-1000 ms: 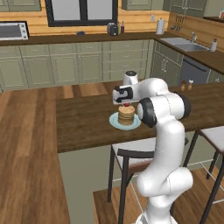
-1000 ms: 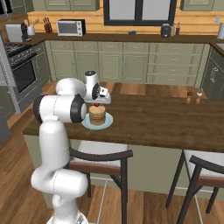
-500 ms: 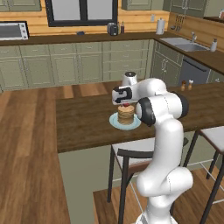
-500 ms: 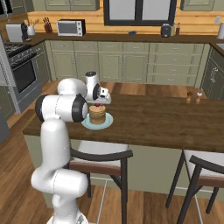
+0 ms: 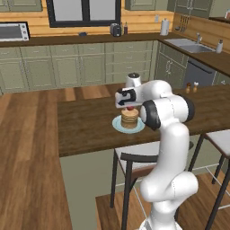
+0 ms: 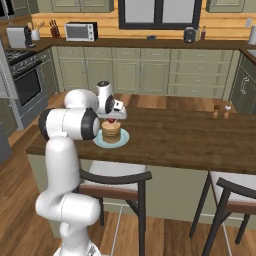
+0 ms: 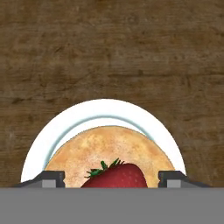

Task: Take the strawberry from the fridge and place it on top of the pancake, located on the dining counter.

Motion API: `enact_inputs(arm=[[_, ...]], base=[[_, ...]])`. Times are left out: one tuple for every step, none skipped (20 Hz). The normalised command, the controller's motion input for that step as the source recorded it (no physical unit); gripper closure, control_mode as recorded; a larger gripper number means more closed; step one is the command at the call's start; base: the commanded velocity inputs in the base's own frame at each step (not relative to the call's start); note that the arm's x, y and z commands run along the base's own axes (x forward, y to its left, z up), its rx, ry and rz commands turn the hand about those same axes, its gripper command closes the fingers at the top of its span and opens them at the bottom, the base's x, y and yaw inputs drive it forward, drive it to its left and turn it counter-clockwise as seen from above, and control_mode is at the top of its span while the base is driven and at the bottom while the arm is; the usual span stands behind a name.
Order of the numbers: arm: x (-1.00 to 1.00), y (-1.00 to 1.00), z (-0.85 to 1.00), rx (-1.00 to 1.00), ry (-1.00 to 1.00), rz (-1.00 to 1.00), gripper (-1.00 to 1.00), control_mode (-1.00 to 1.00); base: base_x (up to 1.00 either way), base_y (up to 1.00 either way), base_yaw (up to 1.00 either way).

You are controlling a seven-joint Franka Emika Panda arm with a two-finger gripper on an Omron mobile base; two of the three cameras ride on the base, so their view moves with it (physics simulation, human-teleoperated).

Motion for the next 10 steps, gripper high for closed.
enact_inputs(arm=[[-0.09,0.0,0.0,0.0,0.0,0.0,-1.0,-1.0],[-0.04,0.0,0.0,0.0,0.0,0.0,-1.0,-1.0],[-0.01,0.0,0.0,0.0,0.0,0.0,-1.0,-1.0],[0.0,0.0,0.02,0.0,-0.01,0.0,-1.0,-1.0],[0.0,0.0,0.11,0.0,-0.05,0.0,-1.0,-1.0],[-0.04,0.0,0.24,0.0,-0.07,0.0,-1.0,-1.0],[-0.2,0.0,0.43,0.0,-0.12,0.0,-1.0,-1.0],[-0.31,0.0,0.63,0.0,-0.12,0.0,-1.0,-1.0],[-0.36,0.0,0.74,0.0,-0.13,0.0,-1.0,-1.0],[-0.44,0.0,0.72,0.0,-0.12,0.0,-1.0,-1.0]], base=[[0.0,0.0,0.0],[0.0,0.0,0.0],[0.0,0.0,0.0],[0.0,0.0,0.0],[0.0,0.0,0.0],[0.0,0.0,0.0],[0.0,0.0,0.0],[0.0,0.0,0.0],[0.0,0.0,0.0],[0.0,0.0,0.0]])
